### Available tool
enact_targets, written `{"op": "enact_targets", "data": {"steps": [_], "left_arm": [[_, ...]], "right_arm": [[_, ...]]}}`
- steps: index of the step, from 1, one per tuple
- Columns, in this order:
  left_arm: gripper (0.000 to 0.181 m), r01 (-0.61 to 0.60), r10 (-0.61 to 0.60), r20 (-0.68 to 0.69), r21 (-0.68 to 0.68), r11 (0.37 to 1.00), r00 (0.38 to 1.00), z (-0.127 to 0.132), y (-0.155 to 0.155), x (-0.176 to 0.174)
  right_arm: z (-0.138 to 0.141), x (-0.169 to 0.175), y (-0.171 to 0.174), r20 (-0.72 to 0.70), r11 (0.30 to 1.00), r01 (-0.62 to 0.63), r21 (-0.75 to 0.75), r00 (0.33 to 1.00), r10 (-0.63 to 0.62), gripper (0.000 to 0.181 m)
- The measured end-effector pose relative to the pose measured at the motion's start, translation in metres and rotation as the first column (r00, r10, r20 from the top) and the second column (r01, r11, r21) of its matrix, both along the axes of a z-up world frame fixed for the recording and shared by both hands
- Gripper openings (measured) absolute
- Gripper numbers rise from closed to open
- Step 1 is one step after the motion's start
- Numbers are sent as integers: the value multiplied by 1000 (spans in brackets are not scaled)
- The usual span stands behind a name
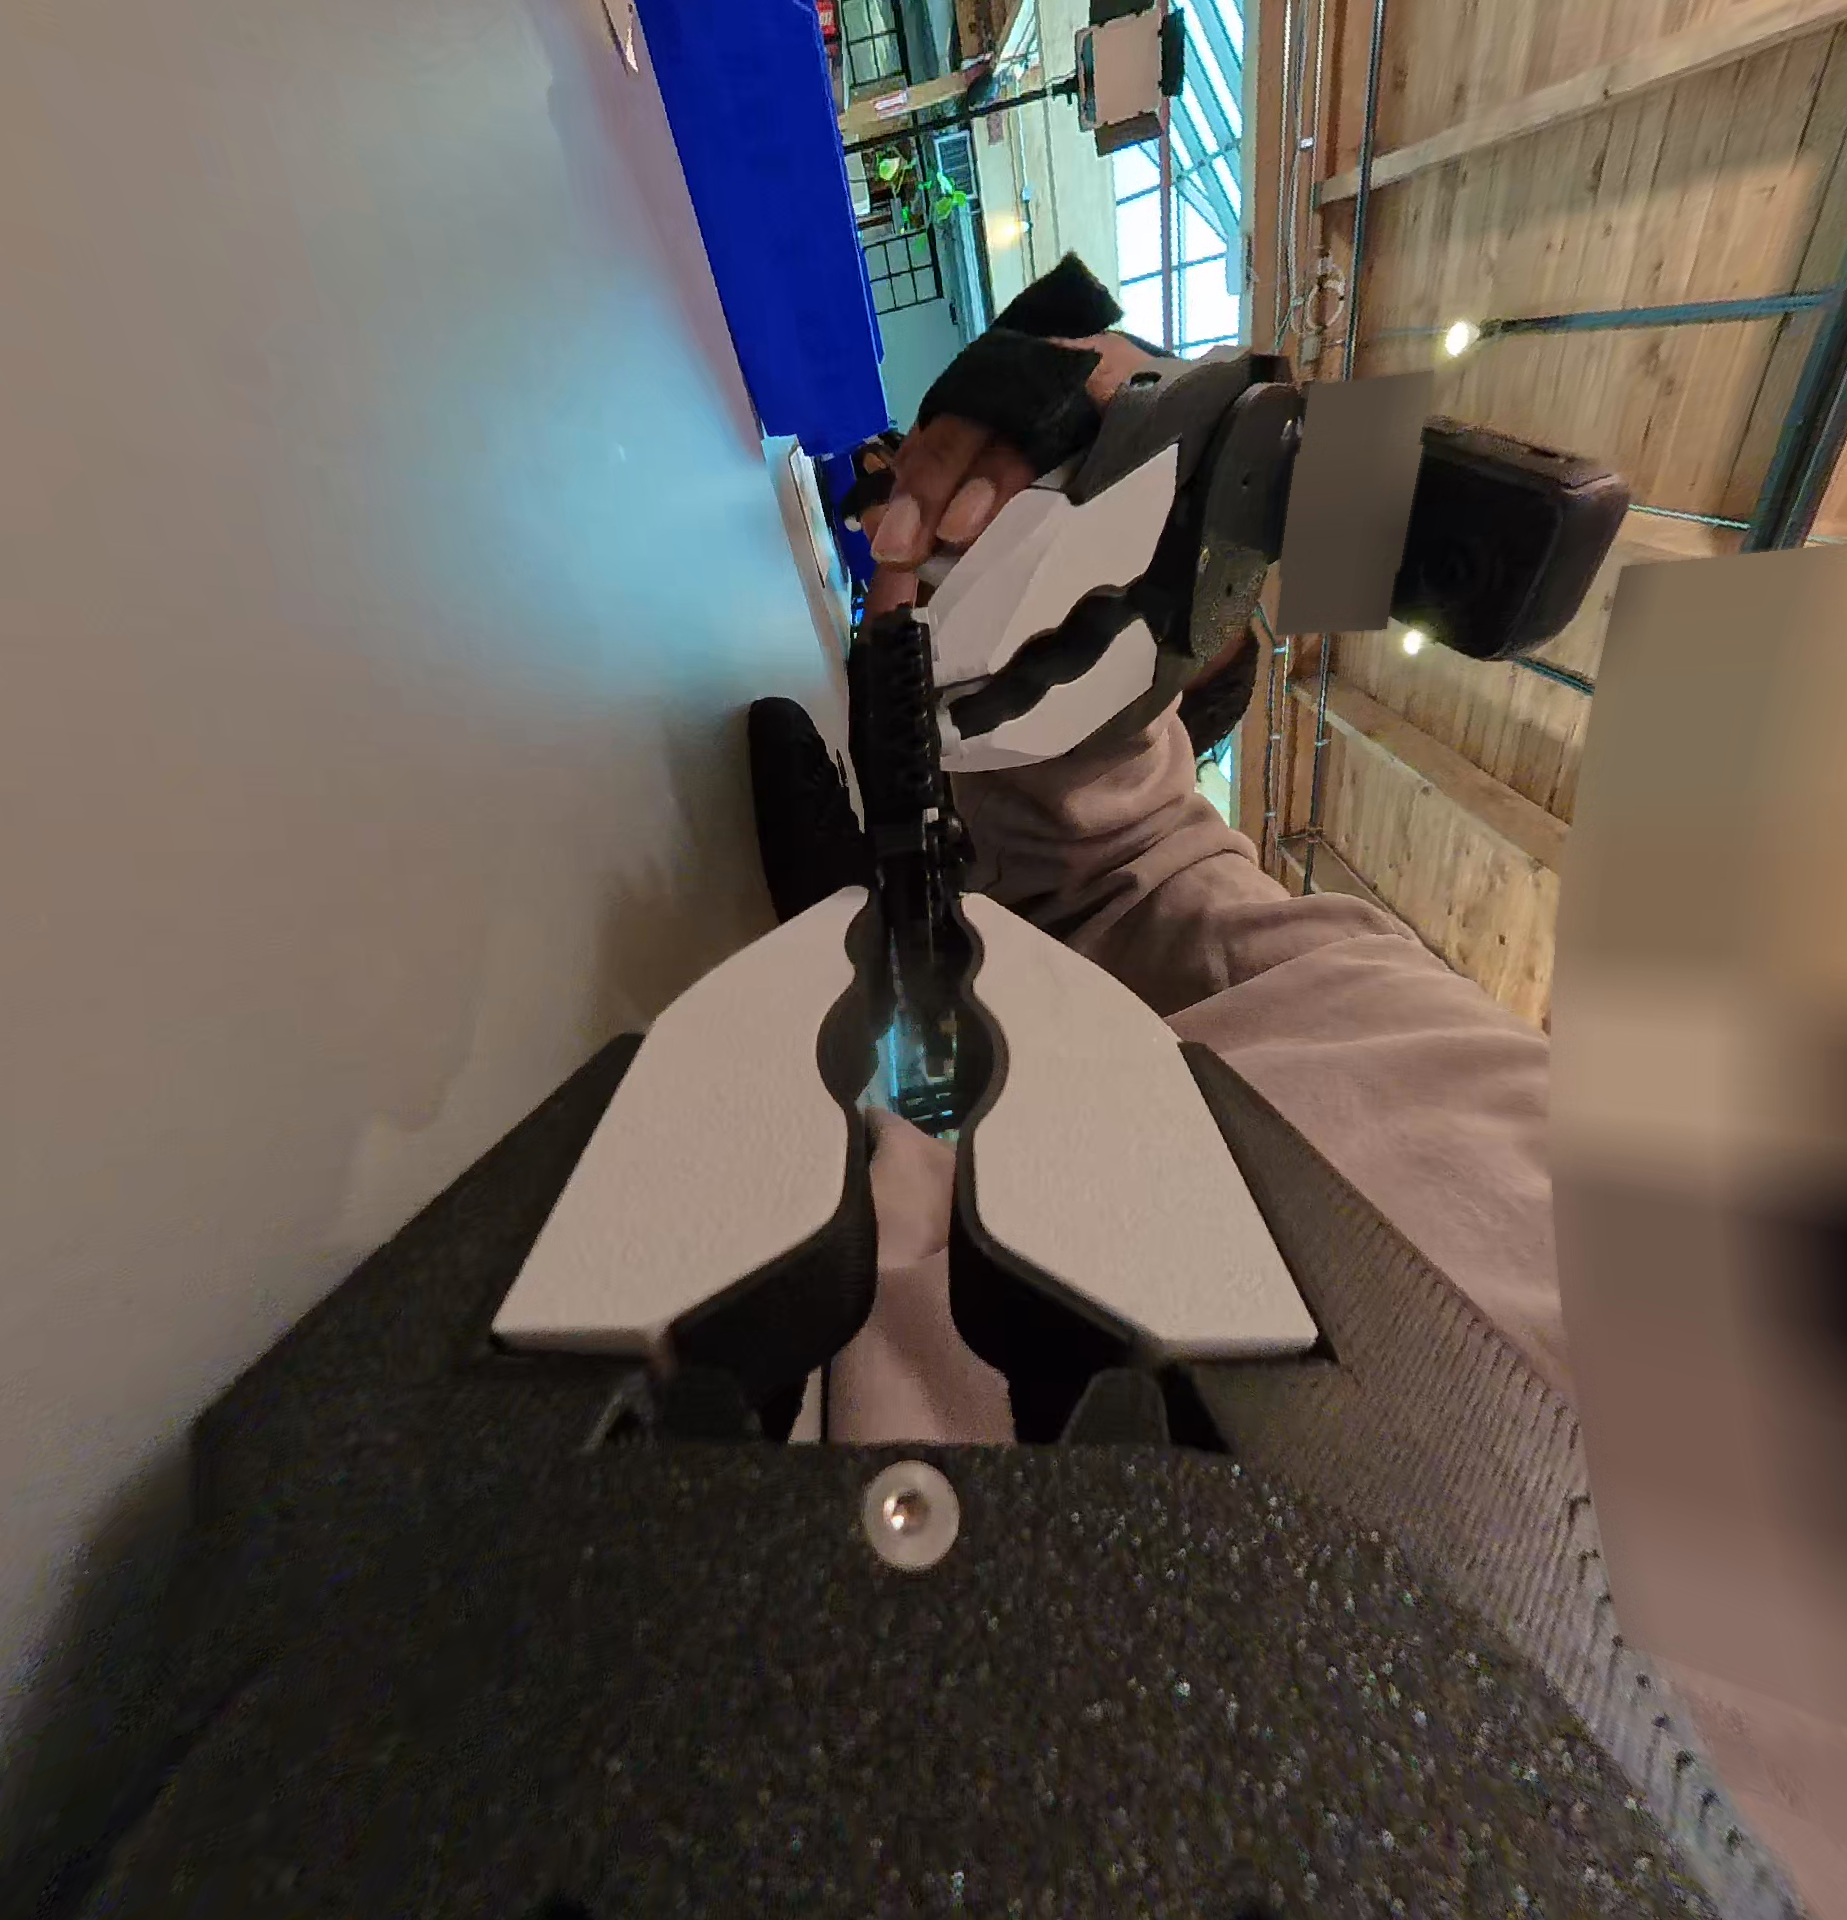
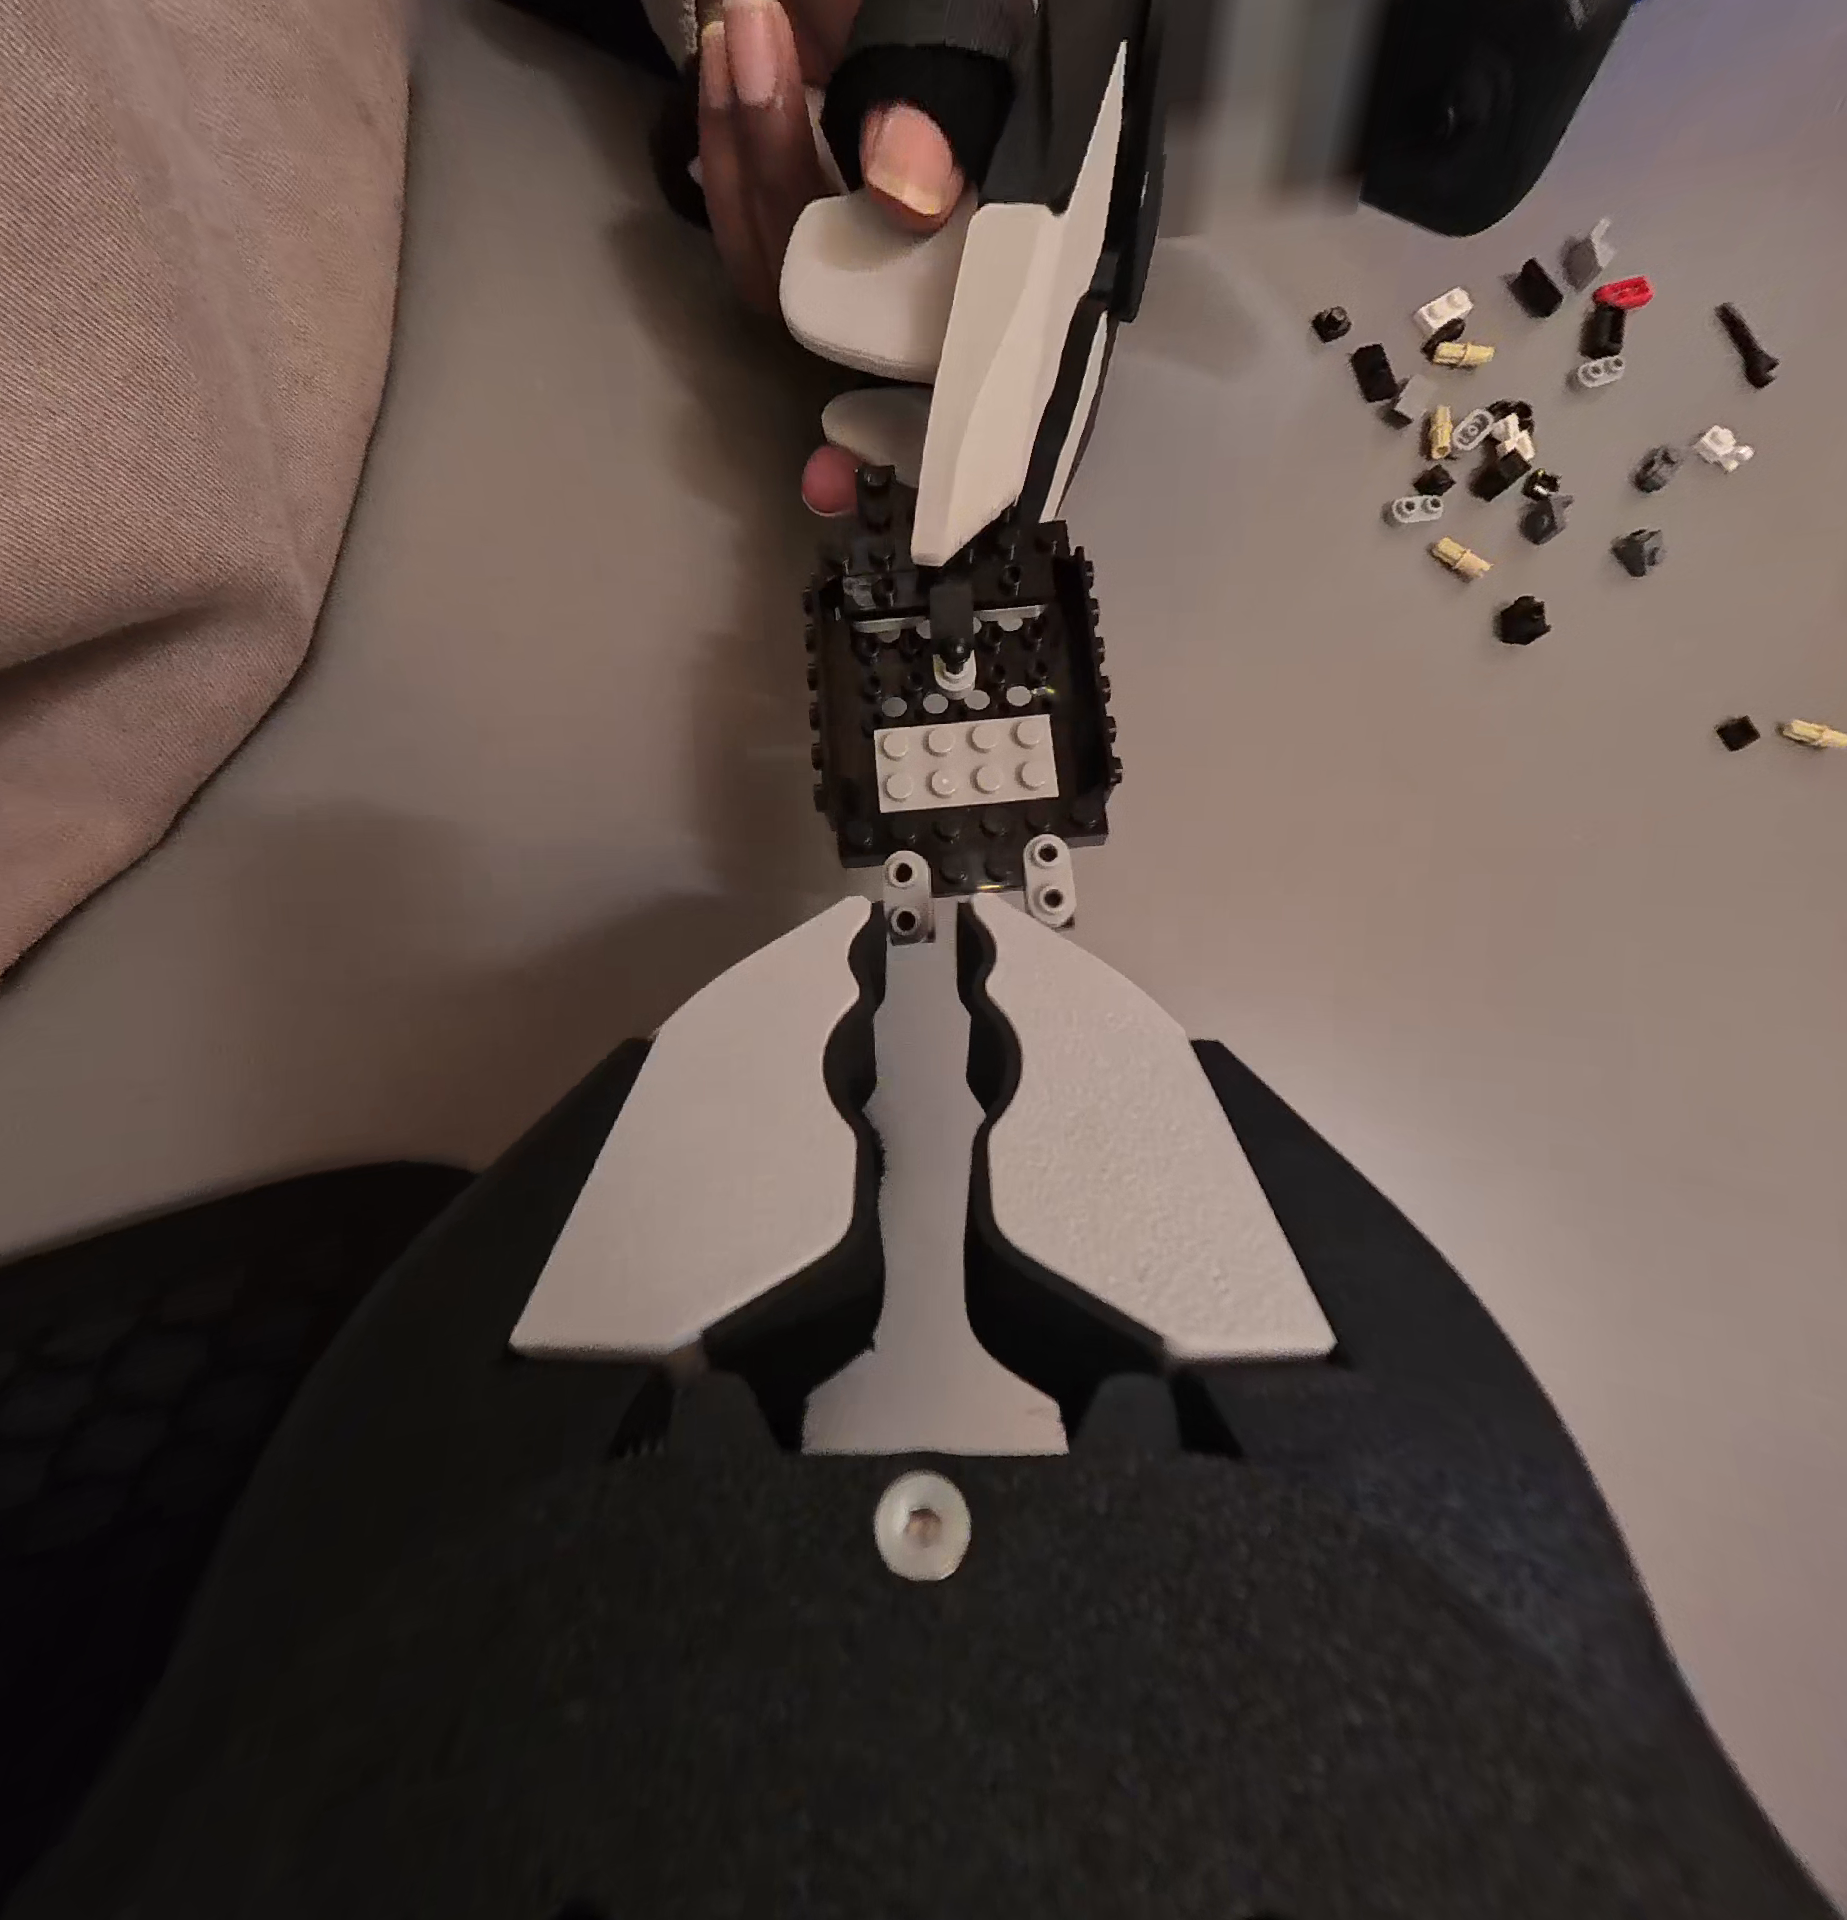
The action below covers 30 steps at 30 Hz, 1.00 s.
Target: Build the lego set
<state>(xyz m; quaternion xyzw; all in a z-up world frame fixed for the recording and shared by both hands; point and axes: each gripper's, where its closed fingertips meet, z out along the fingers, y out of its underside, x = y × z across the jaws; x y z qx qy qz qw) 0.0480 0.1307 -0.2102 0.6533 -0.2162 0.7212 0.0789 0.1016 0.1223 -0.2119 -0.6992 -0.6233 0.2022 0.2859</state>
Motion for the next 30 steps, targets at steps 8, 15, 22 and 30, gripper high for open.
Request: {"op": "enact_targets", "data": {"steps": [8,15,22,30], "left_arm": [[10,-10,10,-1,-33,999,1000,-1,1,1],[9,-11,12,2,-45,999,1000,-1,0,1],[10,-8,8,4,-66,998,1000,-1,-1,2],[9,-4,4,-2,-55,998,1000,-3,-3,2]], "right_arm": [[1,1,0,-12,996,11,-86,1000,-12,18],[6,3,0,-96,985,63,-162,992,-79,18],[1,2,-5,-145,977,99,-191,981,-128,18],[3,-1,-6,-229,955,142,-261,952,-204,14]]}}
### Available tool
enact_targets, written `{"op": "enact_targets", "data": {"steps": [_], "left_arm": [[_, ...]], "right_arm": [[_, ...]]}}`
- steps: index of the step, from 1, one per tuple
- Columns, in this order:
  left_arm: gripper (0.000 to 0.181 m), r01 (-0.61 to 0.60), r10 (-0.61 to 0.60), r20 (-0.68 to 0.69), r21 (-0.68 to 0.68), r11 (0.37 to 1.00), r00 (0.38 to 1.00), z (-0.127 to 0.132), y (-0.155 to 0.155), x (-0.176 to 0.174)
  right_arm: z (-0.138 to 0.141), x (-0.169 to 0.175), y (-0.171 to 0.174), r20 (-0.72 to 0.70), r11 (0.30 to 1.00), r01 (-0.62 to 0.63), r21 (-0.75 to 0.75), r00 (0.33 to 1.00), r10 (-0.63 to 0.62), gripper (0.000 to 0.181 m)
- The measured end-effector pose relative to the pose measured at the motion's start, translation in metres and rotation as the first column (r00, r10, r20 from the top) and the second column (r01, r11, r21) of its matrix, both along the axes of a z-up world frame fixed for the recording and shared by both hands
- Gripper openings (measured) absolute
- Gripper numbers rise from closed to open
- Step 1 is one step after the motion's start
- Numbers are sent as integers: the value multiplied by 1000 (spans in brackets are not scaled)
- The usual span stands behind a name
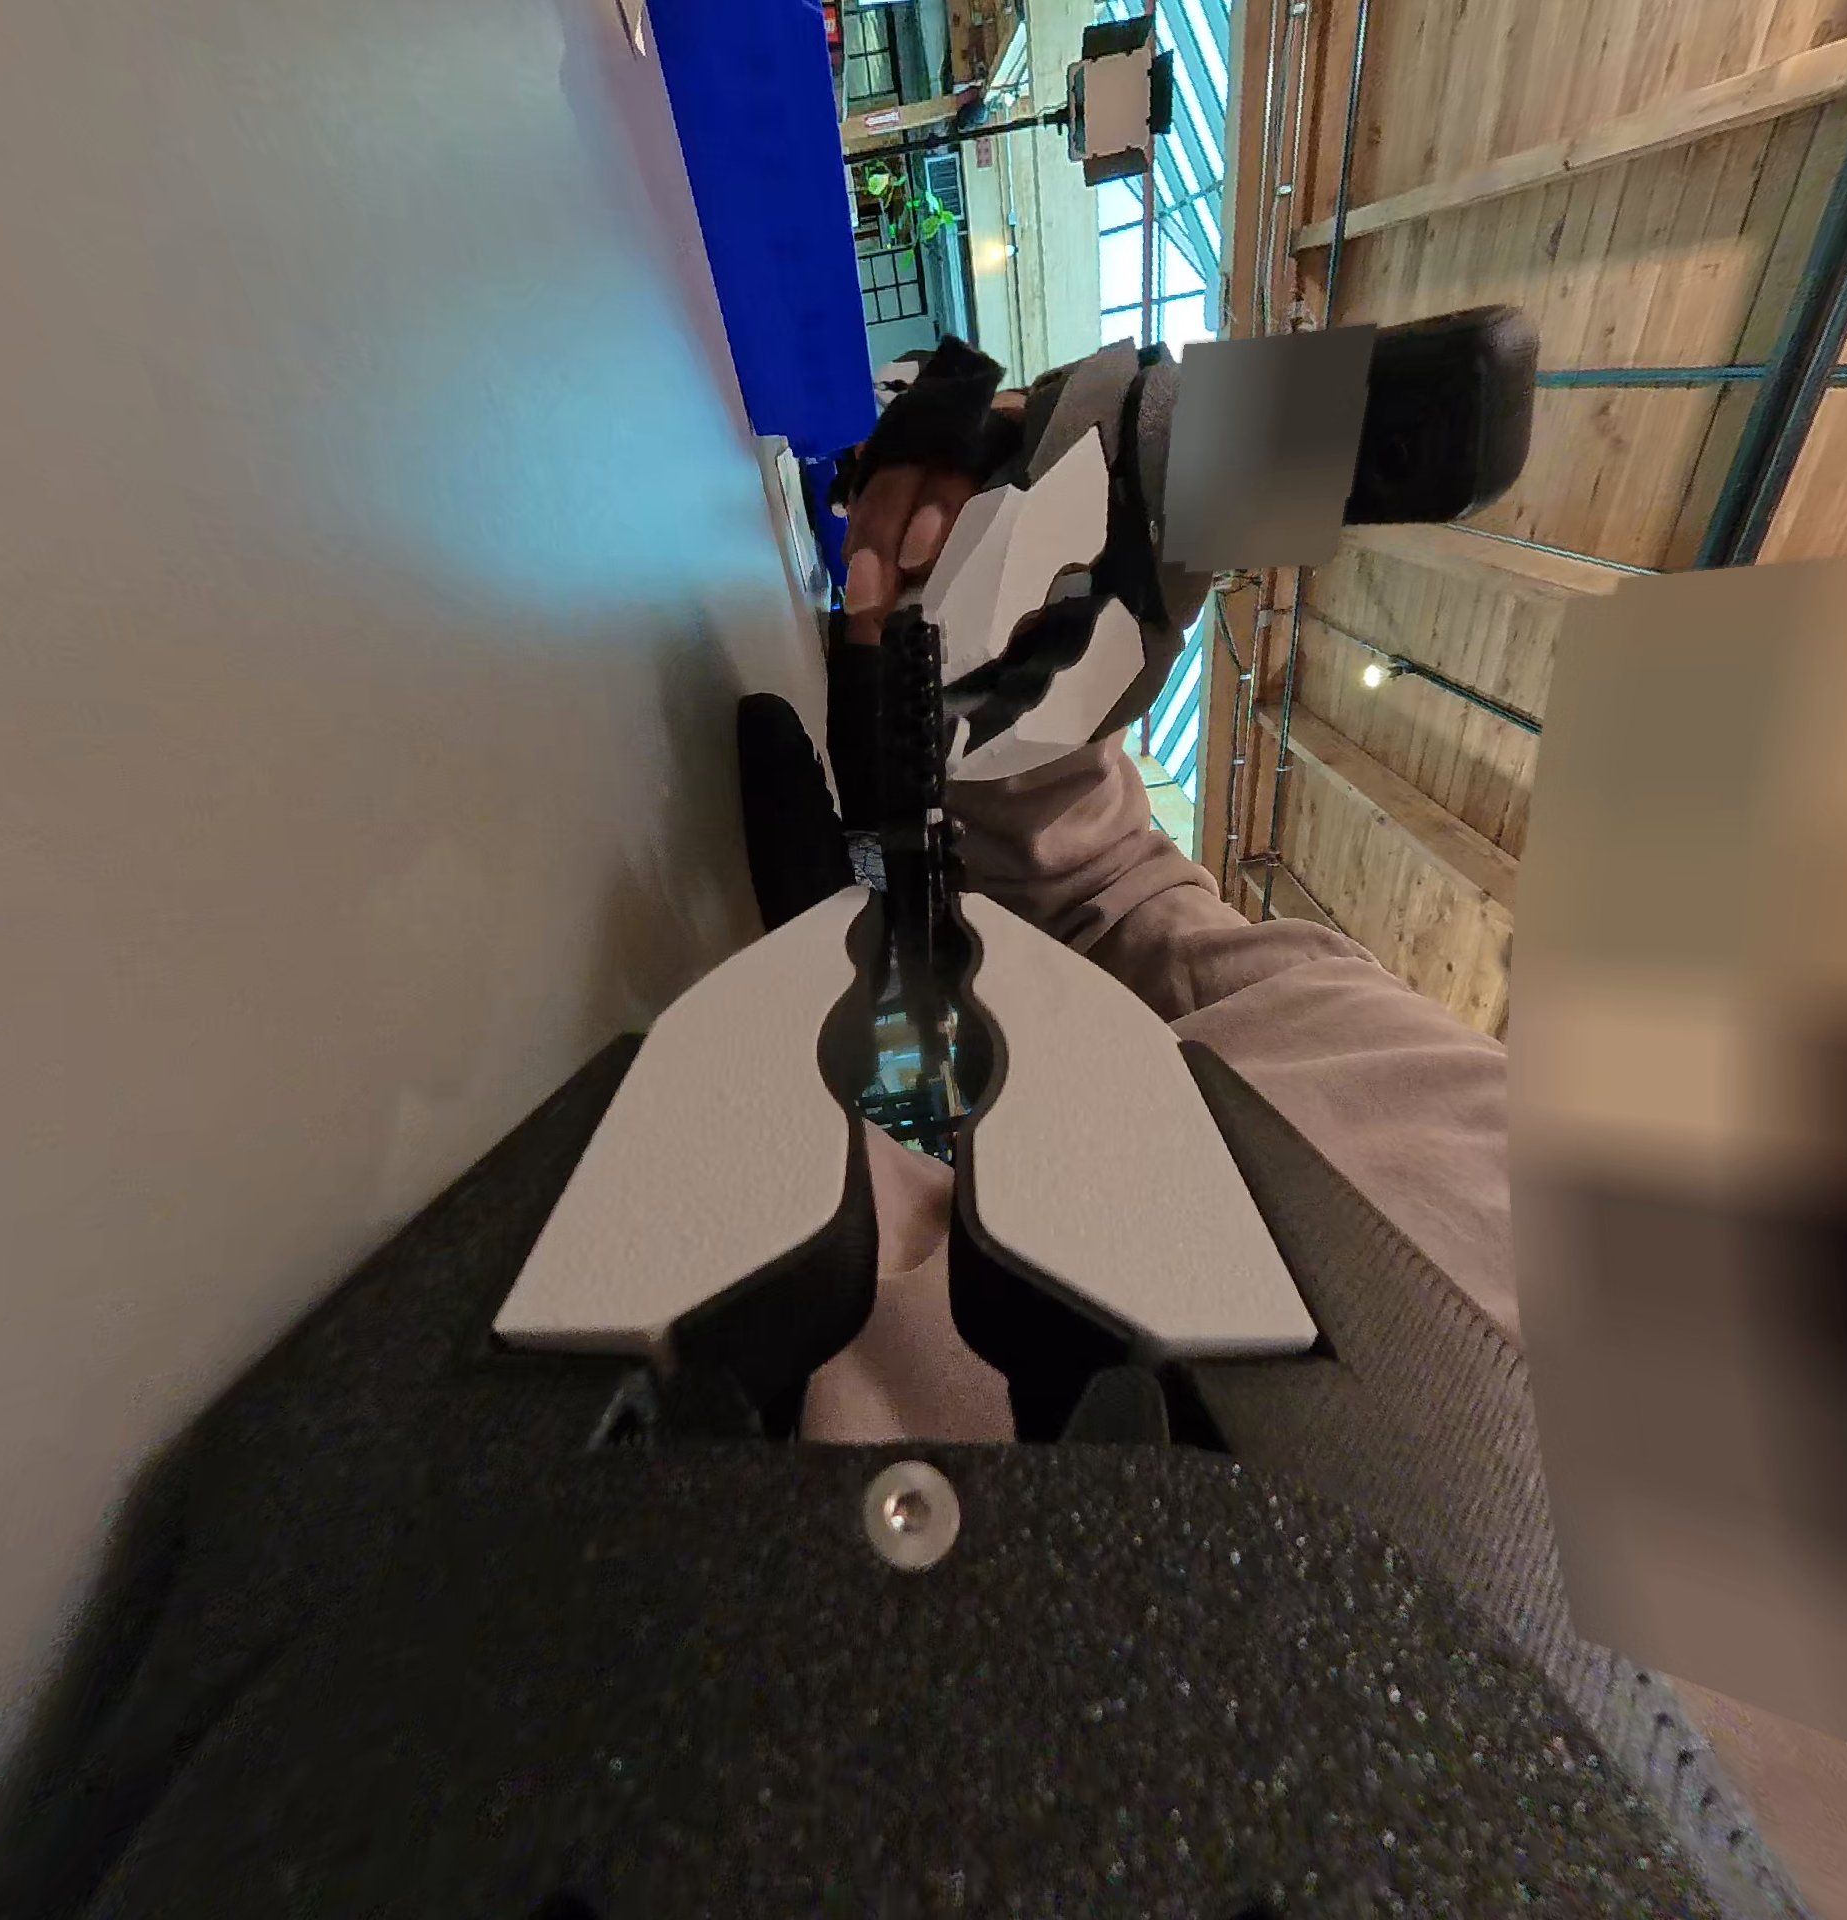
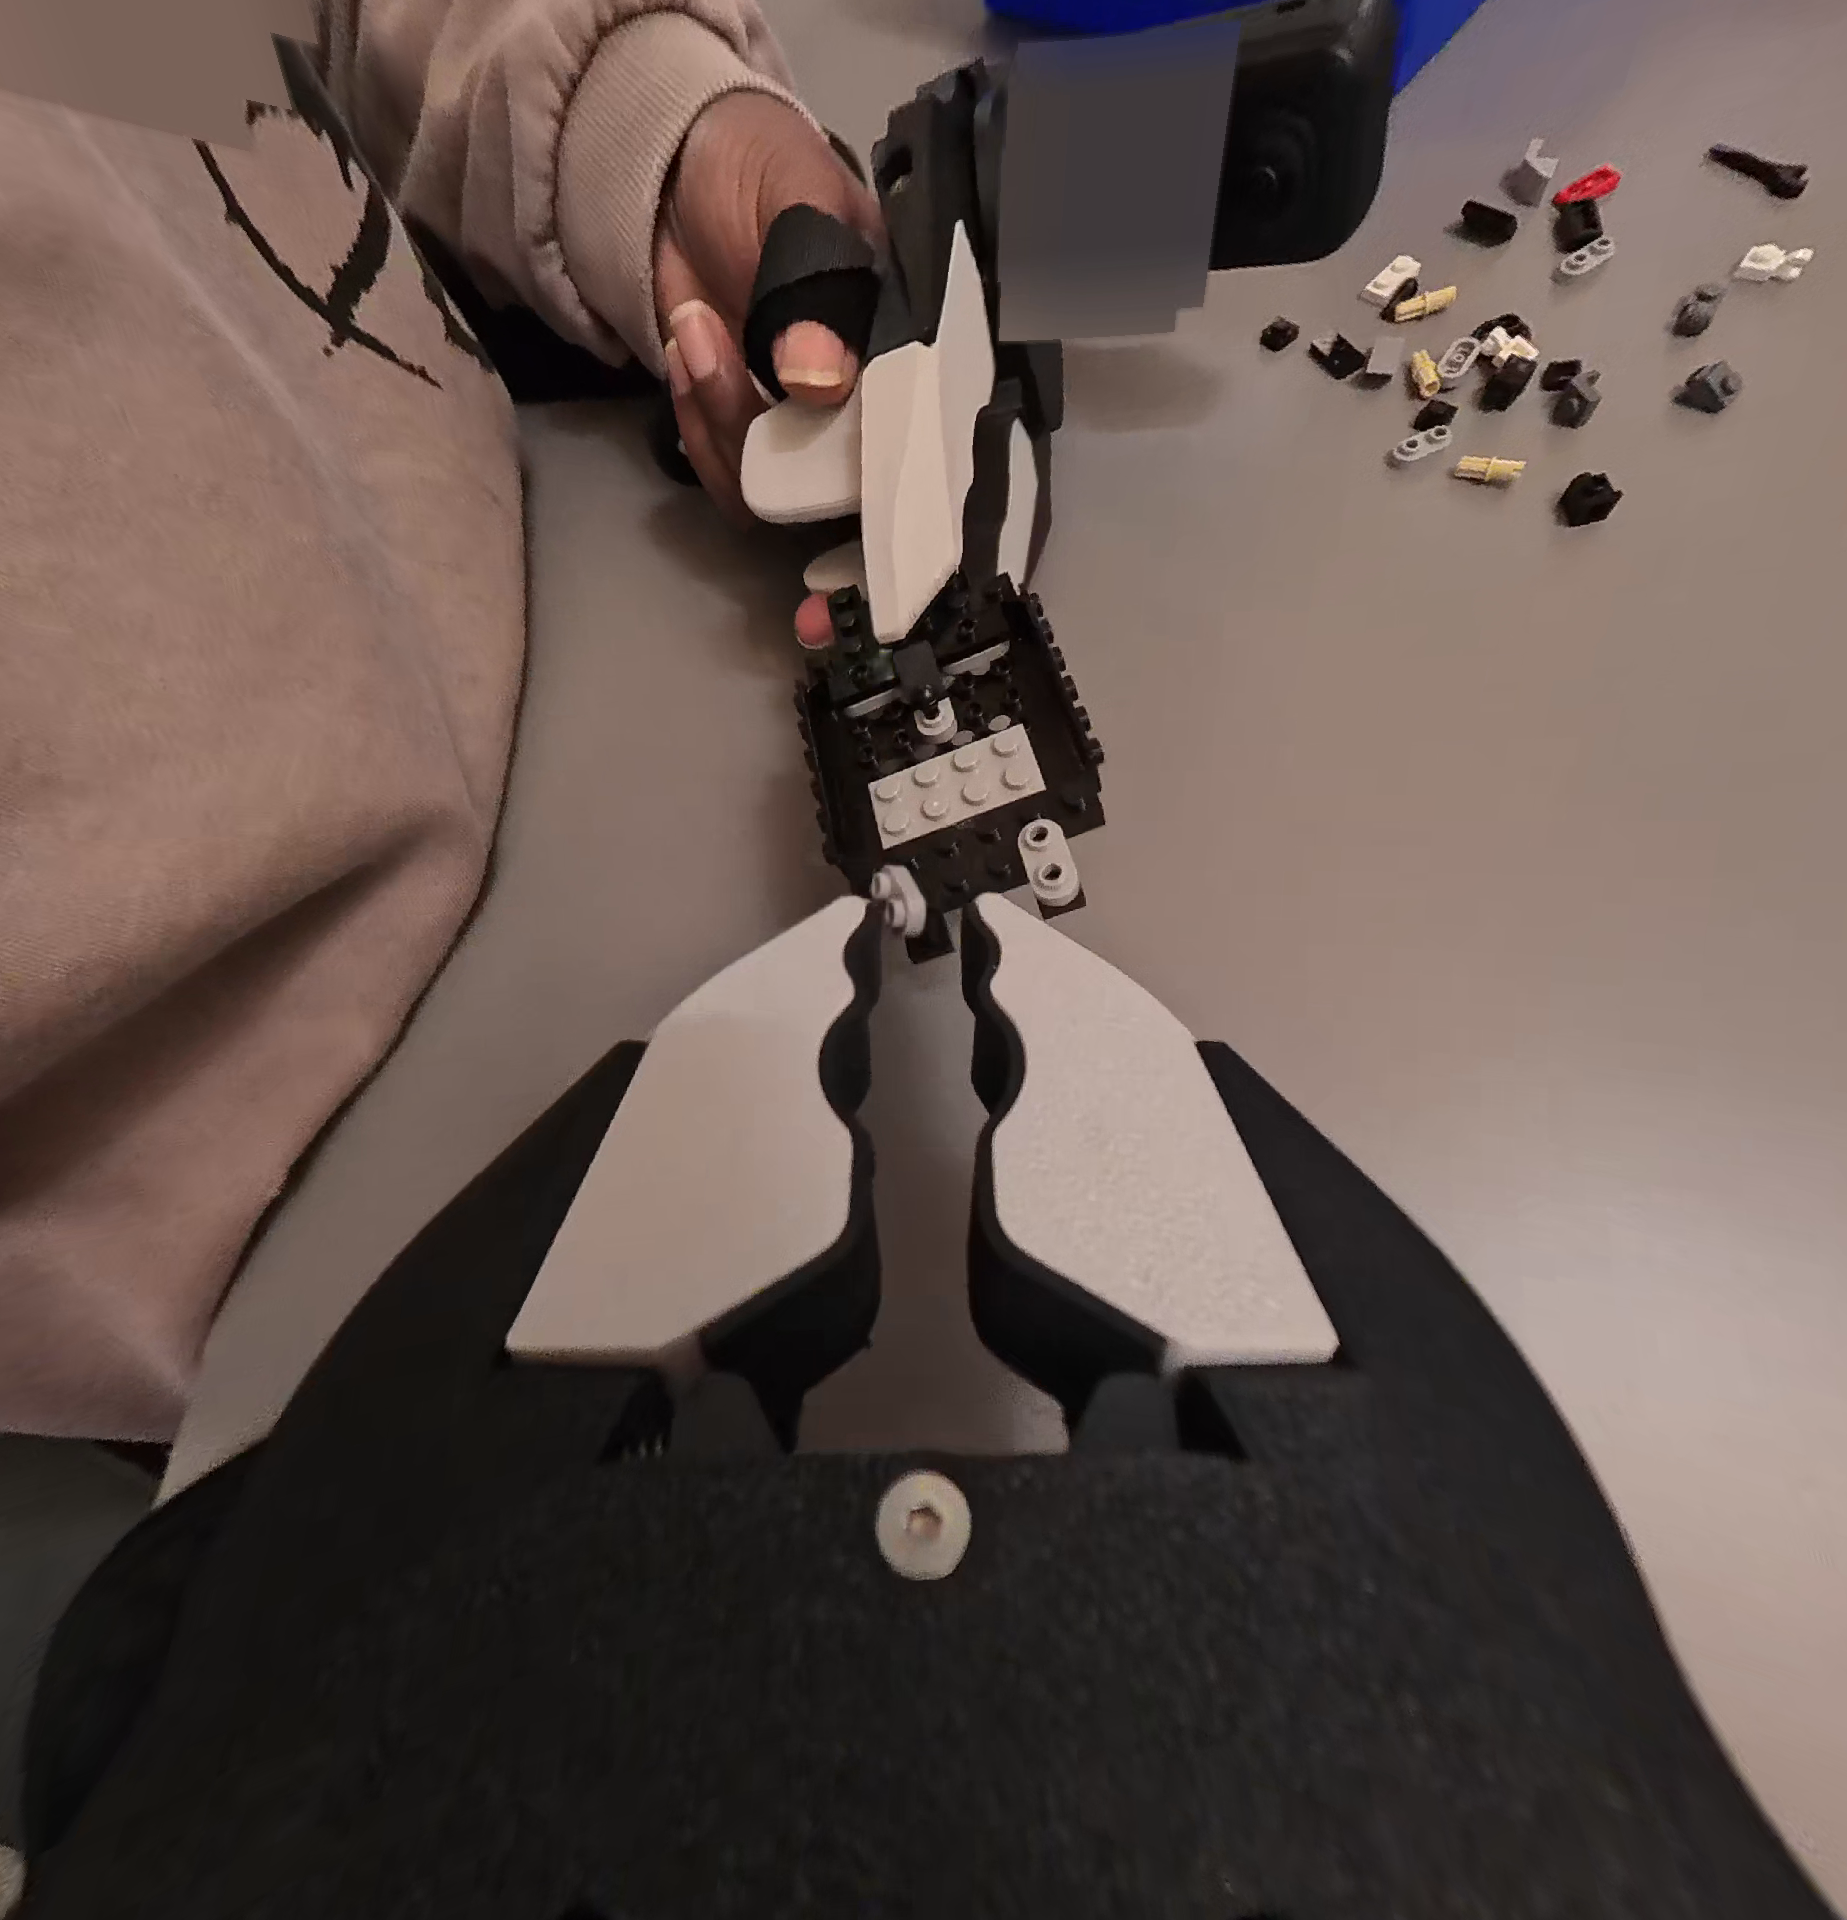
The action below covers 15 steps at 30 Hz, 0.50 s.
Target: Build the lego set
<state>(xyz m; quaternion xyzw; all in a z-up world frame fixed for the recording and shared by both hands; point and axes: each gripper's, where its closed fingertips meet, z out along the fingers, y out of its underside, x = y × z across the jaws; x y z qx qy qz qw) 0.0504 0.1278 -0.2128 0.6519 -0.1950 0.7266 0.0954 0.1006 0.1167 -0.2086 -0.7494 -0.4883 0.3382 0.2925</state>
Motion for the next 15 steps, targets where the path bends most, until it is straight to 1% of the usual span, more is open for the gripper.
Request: {"op": "enact_targets", "data": {"steps": [3,10,15], "left_arm": [[10,-1,1,0,12,1000,1000,0,-1,0],[9,4,-4,4,18,1000,1000,1,-3,1],[9,4,-4,1,12,1000,1000,0,-3,1]], "right_arm": [[1,0,0,-55,998,34,-61,998,-37,12],[-6,1,-3,-65,992,74,-106,995,-81,12],[-4,2,-3,-102,981,99,-166,988,-117,13]]}}
